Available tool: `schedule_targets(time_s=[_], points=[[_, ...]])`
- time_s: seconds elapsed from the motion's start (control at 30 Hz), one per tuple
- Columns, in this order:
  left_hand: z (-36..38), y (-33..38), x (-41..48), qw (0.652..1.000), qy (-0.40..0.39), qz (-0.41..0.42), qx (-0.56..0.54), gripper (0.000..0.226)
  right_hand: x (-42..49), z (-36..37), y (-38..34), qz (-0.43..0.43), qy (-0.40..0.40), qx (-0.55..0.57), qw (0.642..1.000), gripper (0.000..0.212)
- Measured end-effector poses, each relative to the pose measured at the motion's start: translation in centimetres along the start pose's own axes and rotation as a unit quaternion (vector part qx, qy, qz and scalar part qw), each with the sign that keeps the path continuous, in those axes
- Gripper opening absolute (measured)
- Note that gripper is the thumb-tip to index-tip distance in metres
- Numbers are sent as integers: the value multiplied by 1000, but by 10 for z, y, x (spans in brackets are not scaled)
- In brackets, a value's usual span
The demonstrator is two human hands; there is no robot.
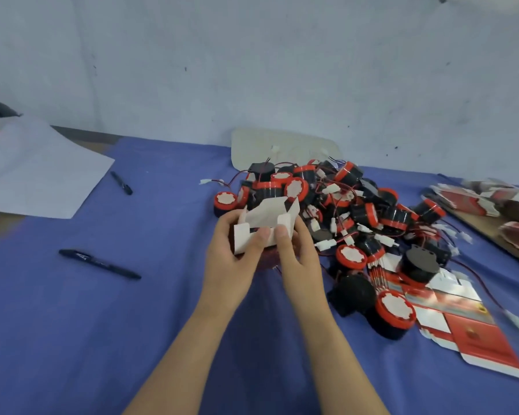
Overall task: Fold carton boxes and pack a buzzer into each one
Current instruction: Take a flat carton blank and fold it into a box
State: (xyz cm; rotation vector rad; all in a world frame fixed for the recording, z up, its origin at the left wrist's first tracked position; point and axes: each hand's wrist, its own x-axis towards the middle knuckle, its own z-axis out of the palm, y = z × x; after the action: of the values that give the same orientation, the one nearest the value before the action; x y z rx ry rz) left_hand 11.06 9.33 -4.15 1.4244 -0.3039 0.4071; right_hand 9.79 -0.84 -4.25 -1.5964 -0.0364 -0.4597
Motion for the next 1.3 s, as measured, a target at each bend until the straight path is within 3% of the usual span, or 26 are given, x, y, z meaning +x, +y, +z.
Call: schedule_targets(time_s=[0.13, 0.3, 0.4, 0.5, 0.67, 0.77, 0.83, 0.93, 1.03, 1.3], points=[[-2, 3, -2, 1000, 10, -25, -13, 34, 5, -6, 2, 32, -6, 38, 999, 49], [-3, 4, -6, 998, 40, 17, 40, 26, 2, -4, 4, -22, -19, 7, 1000, 34], [-3, 4, -6, 999, 25, 14, 25, 20, 0, -5, 3, -20, -12, 16, 1000, 44], [-1, 3, -6, 1000, 26, -3, 1, 19, 0, -5, 4, -10, -10, 16, 1000, 38], [3, 3, -6, 992, 119, -43, -30, 8, -2, -1, 6, -20, -13, -20, 1000, 34], [2, 4, -4, 983, 148, -80, -67, 18, -6, 2, 7, -24, -9, -48, 998, 26], [1, 4, -4, 986, 138, -70, -55, 23, -6, 2, 7, -19, 0, -58, 998, 28], [5, 4, -9, 998, 60, -29, -9, 20, -2, -2, 10, -11, 27, -68, 997, 44], [6, -2, -11, 998, -9, -56, -21, 32, 2, -6, 16, 21, 52, -83, 995, 52], [3, -10, -10, 993, -43, -13, 112, 19, 3, -6, 21, -2, 13, -107, 994, 39]])
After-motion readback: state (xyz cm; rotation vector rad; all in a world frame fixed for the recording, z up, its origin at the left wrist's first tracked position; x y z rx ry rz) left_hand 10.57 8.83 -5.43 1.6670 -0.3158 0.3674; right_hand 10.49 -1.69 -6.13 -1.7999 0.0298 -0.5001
